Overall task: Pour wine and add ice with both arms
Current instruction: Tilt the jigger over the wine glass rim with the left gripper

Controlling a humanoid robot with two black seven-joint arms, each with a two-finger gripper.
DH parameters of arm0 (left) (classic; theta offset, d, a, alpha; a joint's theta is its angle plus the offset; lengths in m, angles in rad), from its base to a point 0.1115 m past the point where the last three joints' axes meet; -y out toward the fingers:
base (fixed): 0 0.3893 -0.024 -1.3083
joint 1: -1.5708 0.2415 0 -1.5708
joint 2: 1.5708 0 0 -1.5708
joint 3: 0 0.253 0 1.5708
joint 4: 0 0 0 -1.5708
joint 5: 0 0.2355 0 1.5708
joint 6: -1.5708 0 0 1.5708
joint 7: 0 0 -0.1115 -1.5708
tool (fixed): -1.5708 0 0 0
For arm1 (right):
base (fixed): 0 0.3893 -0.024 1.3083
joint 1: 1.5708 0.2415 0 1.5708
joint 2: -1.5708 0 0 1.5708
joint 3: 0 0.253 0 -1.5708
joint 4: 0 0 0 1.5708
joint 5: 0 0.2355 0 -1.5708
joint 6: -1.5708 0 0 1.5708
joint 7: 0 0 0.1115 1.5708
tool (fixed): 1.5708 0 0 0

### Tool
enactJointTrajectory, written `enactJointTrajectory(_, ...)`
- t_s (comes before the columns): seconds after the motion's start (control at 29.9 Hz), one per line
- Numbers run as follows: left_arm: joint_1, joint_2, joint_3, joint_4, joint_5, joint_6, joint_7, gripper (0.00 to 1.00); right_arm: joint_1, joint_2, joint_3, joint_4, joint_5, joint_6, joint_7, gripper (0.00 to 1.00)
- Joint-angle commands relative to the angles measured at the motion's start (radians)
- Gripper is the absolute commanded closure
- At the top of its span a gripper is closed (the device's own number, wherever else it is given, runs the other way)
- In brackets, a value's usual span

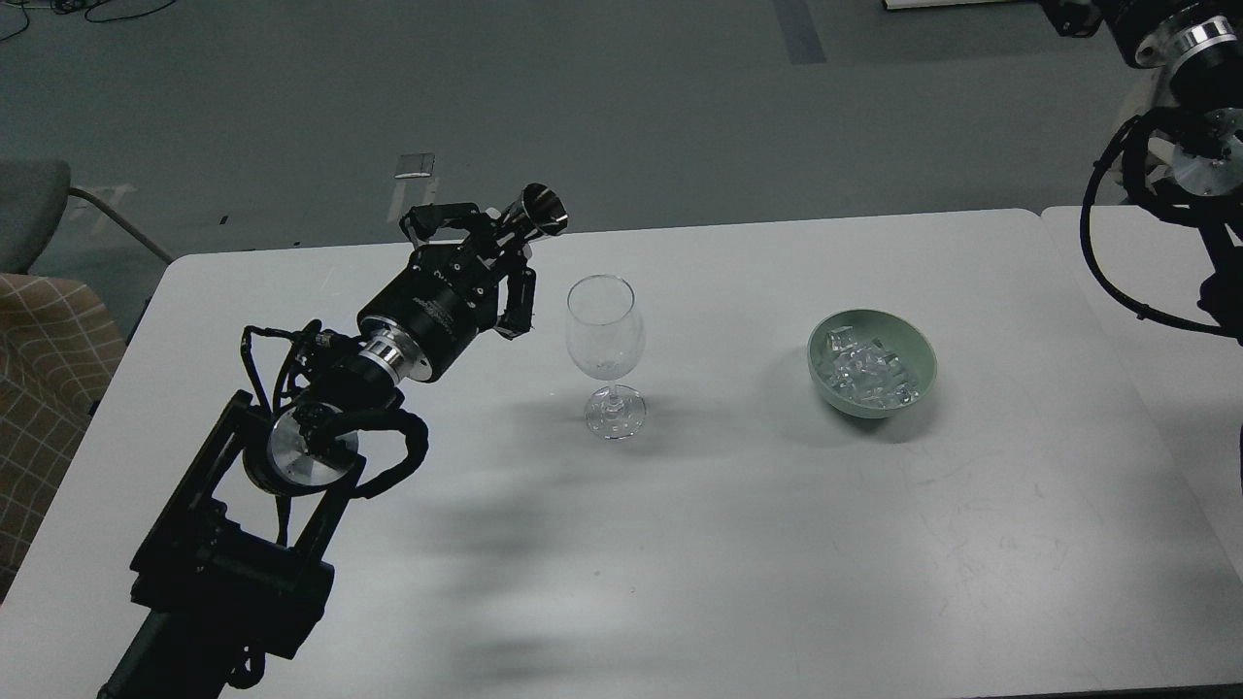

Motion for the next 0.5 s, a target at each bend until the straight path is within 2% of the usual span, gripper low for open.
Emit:
enactJointTrajectory(0.0, -0.002, 0.0, 0.011, 0.0, 0.01, -0.008, 0.0, 1.0, 0.003, 0.0, 0.0, 0.002, 0.0, 0.0, -0.001, 0.0)
enactJointTrajectory(0.47, -0.009, 0.001, 0.019, 0.0, 0.098, -0.033, 0.0, 1.0, 0.003, -0.004, 0.0, 0.005, 0.0, 0.0, -0.001, 0.0)
